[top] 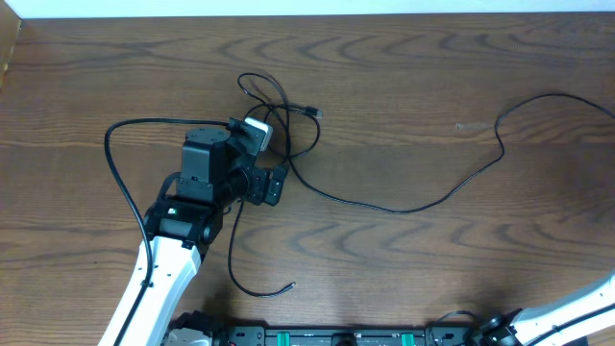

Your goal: Untangle cables

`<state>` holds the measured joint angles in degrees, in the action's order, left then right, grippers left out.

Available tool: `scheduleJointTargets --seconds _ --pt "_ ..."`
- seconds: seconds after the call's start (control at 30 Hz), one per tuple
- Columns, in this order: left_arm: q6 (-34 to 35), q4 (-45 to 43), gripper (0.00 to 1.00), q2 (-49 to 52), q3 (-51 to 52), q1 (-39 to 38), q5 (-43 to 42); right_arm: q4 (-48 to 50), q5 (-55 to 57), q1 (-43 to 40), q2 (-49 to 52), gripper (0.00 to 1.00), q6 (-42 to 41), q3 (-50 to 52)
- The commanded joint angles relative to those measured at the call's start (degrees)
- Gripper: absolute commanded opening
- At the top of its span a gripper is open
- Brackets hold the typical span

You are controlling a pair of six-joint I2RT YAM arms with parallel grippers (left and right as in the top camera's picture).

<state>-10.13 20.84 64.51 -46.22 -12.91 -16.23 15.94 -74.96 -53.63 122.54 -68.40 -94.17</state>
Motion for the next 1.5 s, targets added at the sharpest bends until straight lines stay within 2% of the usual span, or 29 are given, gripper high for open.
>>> scheduleJointTargets --seconds 0.0,0.17,0.33,0.57,0.7,0.83,1.07,1.17,1.47 --pt "0.31 0.13 0.98 0.22 0.02 -0.04 -0.24 -0.74 -4.79 2.95 -0.07 0.99 2.84 -0.55" --pt "0.31 0.13 0.98 0.22 0.02 -0.04 -0.22 -8.92 -7.08 8.48 -0.07 0.99 8.98 -0.39" --pt "0.31 0.13 0.98 0.22 0.02 -0.04 -0.24 -24.17 -4.33 16.24 -0.07 0.99 22.27 0.2" --pt "0.31 0.13 0.98 0.22 0.02 -0.04 -0.22 -47.67 11.47 30.23 -0.07 0.99 46.23 0.2" --pt "0.33 0.13 0.98 0.22 0.02 -0.04 -0.24 -55.74 18.53 39.56 -0.07 0.99 59.6 0.2" --pt "0.31 0.13 0.98 0.22 0.02 -0.04 -0.24 -61.33 27.47 48.87 -0.07 0.99 67.06 0.2" --pt "0.31 0.13 0.98 0.22 0.02 -0.04 -0.24 -66.86 46.84 64.22 -0.07 0.99 71.32 0.2" --pt "0.31 0.13 0.98 0.22 0.02 -0.04 -0.22 -68.15 51.56 68.76 -0.07 0.99 71.67 0.2" --pt "0.33 0.13 0.98 0.22 0.02 -0.04 -0.24 -69.13 54.97 80.76 -0.07 0.99 71.76 0.2"
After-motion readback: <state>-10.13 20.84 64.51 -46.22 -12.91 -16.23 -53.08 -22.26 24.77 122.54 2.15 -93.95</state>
